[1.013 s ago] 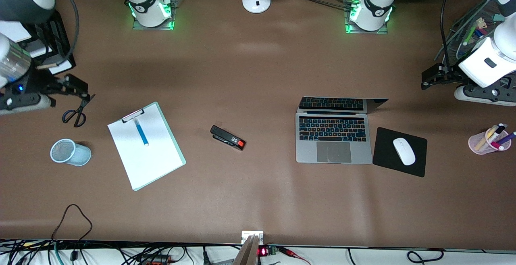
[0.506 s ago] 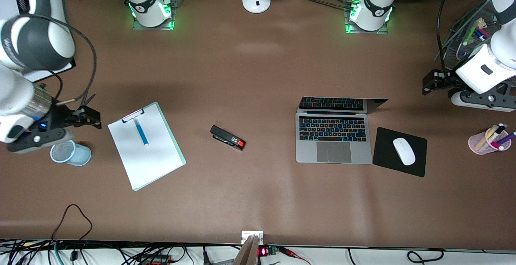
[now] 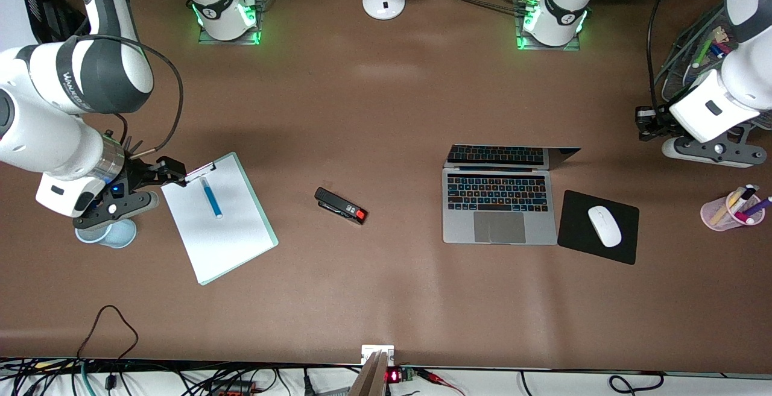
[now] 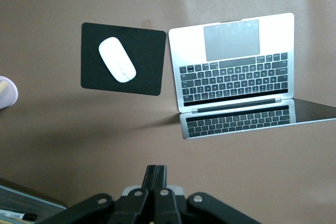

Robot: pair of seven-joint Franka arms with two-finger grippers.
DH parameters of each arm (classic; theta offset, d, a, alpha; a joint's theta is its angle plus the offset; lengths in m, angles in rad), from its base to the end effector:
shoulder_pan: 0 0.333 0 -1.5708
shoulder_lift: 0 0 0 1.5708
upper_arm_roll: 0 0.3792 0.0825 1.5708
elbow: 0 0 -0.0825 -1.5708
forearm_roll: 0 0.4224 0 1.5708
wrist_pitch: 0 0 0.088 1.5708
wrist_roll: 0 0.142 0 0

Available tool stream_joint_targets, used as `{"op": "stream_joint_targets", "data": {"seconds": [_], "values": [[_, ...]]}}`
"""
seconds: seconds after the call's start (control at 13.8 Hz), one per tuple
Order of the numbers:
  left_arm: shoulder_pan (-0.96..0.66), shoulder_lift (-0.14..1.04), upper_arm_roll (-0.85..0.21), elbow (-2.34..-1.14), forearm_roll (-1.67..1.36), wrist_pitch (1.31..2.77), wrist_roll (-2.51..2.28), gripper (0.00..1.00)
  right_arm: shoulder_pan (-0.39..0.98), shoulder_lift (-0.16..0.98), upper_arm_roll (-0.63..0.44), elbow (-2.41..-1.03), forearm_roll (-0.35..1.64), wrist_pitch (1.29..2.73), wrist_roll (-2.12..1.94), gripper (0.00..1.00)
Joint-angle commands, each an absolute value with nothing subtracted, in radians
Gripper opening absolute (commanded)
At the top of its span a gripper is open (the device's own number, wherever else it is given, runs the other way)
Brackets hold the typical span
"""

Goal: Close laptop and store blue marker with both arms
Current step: 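Reach the right gripper to the blue marker while the left gripper approaches the laptop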

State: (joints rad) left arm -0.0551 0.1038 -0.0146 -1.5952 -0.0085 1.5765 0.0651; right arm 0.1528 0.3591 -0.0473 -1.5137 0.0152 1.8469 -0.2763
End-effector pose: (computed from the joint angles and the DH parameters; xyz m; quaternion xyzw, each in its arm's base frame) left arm 0.6193 -0.0440 0.5778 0.9959 -0.0669 -0.0612 0.0049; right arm 0.7179 0.0822 0.4681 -0.9819 -0.1890 0.0128 0.0001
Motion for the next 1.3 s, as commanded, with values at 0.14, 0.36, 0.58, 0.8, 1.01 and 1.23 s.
{"op": "stream_joint_targets", "data": {"seconds": [0.14, 0.36, 0.58, 0.8, 1.01, 1.23], "values": [[-0.052, 0.1, -0.07, -1.566, -0.098, 1.431, -0.049, 0.0, 0.143, 0.37, -0.049, -1.522, 0.002, 1.836, -0.374, 1.0], [-0.049, 0.052, -0.133, -1.618, -0.101, 1.43, -0.112, 0.0, 0.146, 0.411, -0.051, -1.54, 0.002, 1.899, -0.396, 1.0], [-0.042, 0.002, -0.208, -1.696, -0.106, 1.446, -0.135, 0.0, 0.152, 0.413, -0.051, -1.546, 0.002, 1.916, -0.4, 0.96], [-0.054, -0.035, -0.264, -1.814, -0.106, 1.502, -0.192, 0.0, 0.15, 0.426, -0.051, -1.563, 0.002, 1.954, -0.408, 0.96], [-0.04, -0.04, -0.322, -1.942, -0.106, 1.678, -0.232, 0.0, 0.149, 0.423, -0.051, -1.601, -0.003, 1.967, -0.452, 0.96], [-0.041, -0.044, -0.325, -2.066, -0.106, 1.831, -0.238, 0.0, 0.146, 0.423, -0.051, -1.653, -0.003, 2.029, -0.454, 0.94]]}}
